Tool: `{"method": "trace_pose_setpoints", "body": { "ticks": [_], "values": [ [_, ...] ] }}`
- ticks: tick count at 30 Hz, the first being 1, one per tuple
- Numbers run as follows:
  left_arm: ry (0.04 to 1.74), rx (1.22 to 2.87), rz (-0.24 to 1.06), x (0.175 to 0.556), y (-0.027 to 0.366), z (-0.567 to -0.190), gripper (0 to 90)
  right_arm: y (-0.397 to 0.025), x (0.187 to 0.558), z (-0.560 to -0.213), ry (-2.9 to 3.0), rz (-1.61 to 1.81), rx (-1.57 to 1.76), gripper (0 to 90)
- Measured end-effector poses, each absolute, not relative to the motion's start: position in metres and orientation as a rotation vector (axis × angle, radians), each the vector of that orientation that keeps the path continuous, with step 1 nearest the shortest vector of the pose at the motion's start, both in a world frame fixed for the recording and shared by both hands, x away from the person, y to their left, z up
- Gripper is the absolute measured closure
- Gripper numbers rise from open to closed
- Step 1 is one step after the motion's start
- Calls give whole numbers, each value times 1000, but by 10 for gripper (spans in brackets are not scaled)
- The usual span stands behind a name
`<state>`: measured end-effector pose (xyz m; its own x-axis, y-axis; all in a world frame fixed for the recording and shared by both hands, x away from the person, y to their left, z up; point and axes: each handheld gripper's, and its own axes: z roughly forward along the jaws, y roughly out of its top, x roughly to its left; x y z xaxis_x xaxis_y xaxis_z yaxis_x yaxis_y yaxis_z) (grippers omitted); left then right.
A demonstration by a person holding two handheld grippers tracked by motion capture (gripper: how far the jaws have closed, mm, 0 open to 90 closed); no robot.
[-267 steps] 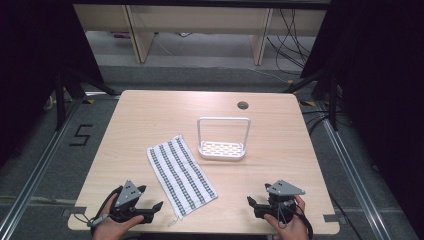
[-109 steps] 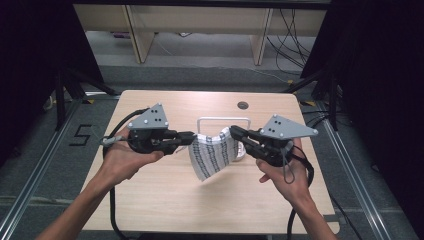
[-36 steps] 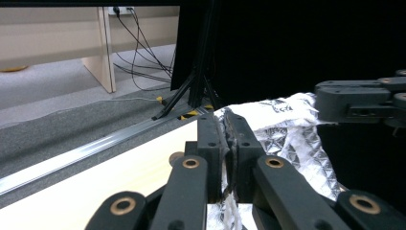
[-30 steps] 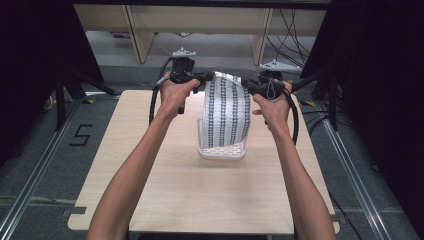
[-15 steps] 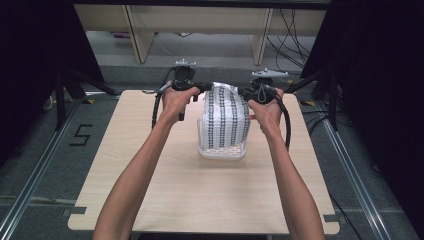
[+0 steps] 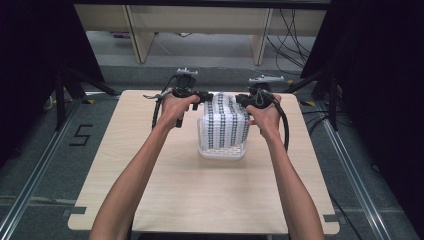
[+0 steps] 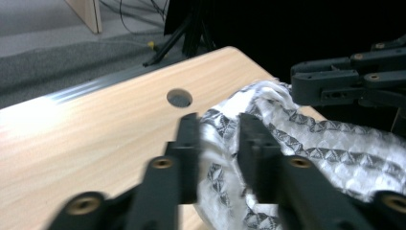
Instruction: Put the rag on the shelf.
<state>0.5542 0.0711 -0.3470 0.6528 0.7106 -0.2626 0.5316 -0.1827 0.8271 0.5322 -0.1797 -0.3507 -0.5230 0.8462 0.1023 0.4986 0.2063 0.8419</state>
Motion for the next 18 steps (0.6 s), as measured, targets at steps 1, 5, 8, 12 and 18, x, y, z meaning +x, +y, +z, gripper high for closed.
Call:
{"method": "trace_pose_setpoints", "body": {
  "ticks": [1,5,8,12,18],
  "values": [
    [980,1848,216,553,72,-346,610,-179,532,-351,2100,1245,1280,765],
    [971,1835,218,549,72,-342,551,-180,531,-350,2094,1259,1316,725],
    [965,1839,221,547,72,-340,542,-182,530,-349,2090,1267,1291,718],
    [968,1830,224,545,77,-336,522,-184,528,-345,2088,1288,1291,711],
    [959,1813,231,540,86,-332,500,-190,524,-339,2075,1321,1284,699]
  ]
}}
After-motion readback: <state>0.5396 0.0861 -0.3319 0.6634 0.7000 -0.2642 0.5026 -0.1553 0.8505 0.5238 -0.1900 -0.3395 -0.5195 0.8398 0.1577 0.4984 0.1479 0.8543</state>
